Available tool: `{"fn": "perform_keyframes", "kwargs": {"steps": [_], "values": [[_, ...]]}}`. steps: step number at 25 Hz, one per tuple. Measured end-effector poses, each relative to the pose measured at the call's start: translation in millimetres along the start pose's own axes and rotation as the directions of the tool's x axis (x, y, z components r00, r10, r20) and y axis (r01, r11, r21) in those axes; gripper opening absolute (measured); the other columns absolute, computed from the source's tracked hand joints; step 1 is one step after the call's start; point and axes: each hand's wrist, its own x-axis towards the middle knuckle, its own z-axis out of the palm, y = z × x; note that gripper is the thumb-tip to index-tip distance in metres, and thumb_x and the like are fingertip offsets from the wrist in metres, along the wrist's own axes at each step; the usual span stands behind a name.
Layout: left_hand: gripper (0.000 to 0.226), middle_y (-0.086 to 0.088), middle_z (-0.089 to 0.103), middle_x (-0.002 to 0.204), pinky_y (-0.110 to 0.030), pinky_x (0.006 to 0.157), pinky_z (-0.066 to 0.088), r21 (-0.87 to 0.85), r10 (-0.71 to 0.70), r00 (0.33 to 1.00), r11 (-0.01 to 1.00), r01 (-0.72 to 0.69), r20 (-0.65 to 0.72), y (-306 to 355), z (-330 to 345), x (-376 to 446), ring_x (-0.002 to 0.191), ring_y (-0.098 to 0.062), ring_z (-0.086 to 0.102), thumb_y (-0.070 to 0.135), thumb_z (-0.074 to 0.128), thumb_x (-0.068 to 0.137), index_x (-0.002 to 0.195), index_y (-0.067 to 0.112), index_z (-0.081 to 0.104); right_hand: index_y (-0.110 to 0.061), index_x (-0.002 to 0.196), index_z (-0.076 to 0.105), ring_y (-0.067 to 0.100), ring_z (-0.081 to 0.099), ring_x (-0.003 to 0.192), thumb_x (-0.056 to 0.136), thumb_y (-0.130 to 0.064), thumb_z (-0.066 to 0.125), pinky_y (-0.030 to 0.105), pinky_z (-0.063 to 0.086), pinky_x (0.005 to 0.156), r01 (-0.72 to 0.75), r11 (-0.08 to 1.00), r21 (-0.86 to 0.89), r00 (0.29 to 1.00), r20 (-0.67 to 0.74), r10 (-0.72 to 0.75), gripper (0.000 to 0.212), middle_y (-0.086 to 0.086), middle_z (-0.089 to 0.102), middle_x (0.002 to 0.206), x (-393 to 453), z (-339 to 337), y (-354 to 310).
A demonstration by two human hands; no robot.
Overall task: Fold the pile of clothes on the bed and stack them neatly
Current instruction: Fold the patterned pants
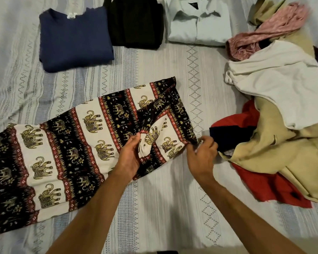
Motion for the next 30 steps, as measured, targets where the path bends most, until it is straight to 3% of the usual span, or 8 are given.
{"fn": "perform_keyframes", "kwargs": {"steps": [4, 8, 14, 17, 24, 26, 28, 30], "values": [[0.048, -0.004, 0.074, 0.127, -0.052, 0.108, 0.05, 0.025, -0.002, 1.0, 1.0, 0.003, -0.001, -1.4, -2.1, 4.4, 0.124, -0.03, 0.066, 0.038, 0.069, 0.09, 0.133, 0.017, 0.065, -0.025, 0.121, 0.062, 0.021, 0.063, 0.092, 0.104, -0.035, 0.054, 0.038, 0.057, 0.076, -0.411, 0.795, 0.446, 0.902, 0.326, 0.283, 0.021, 0.01, 0.062, 0.119, 18.7, -14.4, -19.6], [0.038, -0.003, 0.074, 0.127, -0.05, 0.105, 0.052, 0.037, -0.011, 1.0, 0.999, 0.011, -0.001, -0.9, -0.4, 2.8, 0.119, -0.026, 0.069, 0.036, 0.066, 0.098, 0.131, 0.019, 0.066, -0.017, 0.105, 0.073, 0.017, 0.068, 0.079, 0.092, -0.027, 0.076, 0.03, 0.057, 0.067, -0.279, 0.933, 0.227, 0.837, 0.534, 0.121, 0.016, 0.003, 0.074, 0.088, 29.7, -28.4, -16.9], [0.037, -0.004, 0.075, 0.125, -0.045, 0.1, 0.054, -0.001, -0.022, 1.0, 1.0, 0.022, -0.001, -0.1, 0.5, 5.4, 0.114, -0.025, 0.071, 0.032, 0.064, 0.101, 0.133, 0.016, 0.066, -0.012, 0.095, 0.075, 0.028, 0.073, 0.074, 0.099, -0.006, 0.061, 0.037, 0.06, 0.068, -0.18, 0.979, 0.094, 0.635, 0.772, 0.042, 0.016, 0.015, 0.075, 0.081, 54.4, -75.5, 18.4], [0.034, -0.005, 0.075, 0.124, -0.045, 0.1, 0.054, 0.006, -0.023, 1.0, 1.0, 0.023, 0.009, 0.4, -0.4, 5.0, 0.112, -0.023, 0.072, 0.032, 0.062, 0.102, 0.131, 0.017, 0.068, -0.012, 0.088, 0.078, 0.032, 0.077, 0.075, 0.103, -0.013, 0.052, 0.039, 0.06, 0.071, -0.076, 0.994, -0.083, 0.638, 0.761, 0.112, 0.029, 0.012, 0.077, 0.08, 55.0, -78.0, 28.7], [0.032, -0.006, 0.075, 0.124, -0.04, 0.091, 0.056, 0.152, 0.045, 0.999, 0.987, -0.048, 0.021, -4.1, 3.5, 1.6, 0.111, -0.025, 0.07, 0.033, 0.063, 0.1, 0.127, 0.017, 0.07, -0.005, 0.072, 0.069, 0.019, 0.072, 0.055, 0.096, -0.029, 0.073, 0.044, 0.064, 0.066, 0.077, 0.974, -0.211, 0.858, 0.512, 0.043, 0.035, 0.007, 0.072, 0.06, 36.0, -64.8, 45.3], [0.023, 0.002, 0.077, 0.116, -0.029, 0.077, 0.057, 0.474, 0.167, 0.968, 0.848, -0.237, 0.185, -7.0, 7.6, -9.5, 0.102, -0.02, 0.071, 0.033, 0.062, 0.101, 0.116, 0.02, 0.074, -0.004, 0.075, 0.069, 0.022, 0.072, 0.052, 0.1, -0.025, 0.068, 0.048, 0.064, 0.063, 0.028, 0.991, -0.13, 0.886, 0.463, 0.035, 0.033, 0.01, 0.071, 0.059, 32.5, -66.4, 37.6], [0.021, 0.011, 0.076, 0.103, -0.02, 0.074, 0.054, 0.717, 0.231, 0.867, 0.489, -0.496, 0.443, -20.7, 10.5, -18.9, 0.091, -0.005, 0.069, 0.039, 0.061, 0.103, 0.108, 0.024, 0.075, -0.009, 0.087, 0.071, 0.025, 0.073, 0.059, 0.105, -0.027, 0.059, 0.052, 0.064, 0.071, -0.034, 0.997, 0.076, 0.906, 0.423, -0.002, 0.028, 0.012, 0.073, 0.065, 25.2, -65.5, 20.0], [0.028, 0.019, 0.069, 0.1, -0.023, 0.079, 0.05, 0.792, 0.231, 0.789, 0.104, -0.601, 0.568, -39.5, 14.1, -22.8, 0.093, 0.001, 0.058, 0.052, 0.054, 0.104, 0.109, 0.032, 0.073, -0.011, 0.108, 0.069, 0.032, 0.077, 0.079, 0.107, -0.039, 0.053, 0.052, 0.063, 0.08, -0.409, 0.847, 0.339, 0.793, 0.591, 0.147, 0.032, 0.015, 0.078, 0.085, 18.6, -59.8, -3.2]]}}
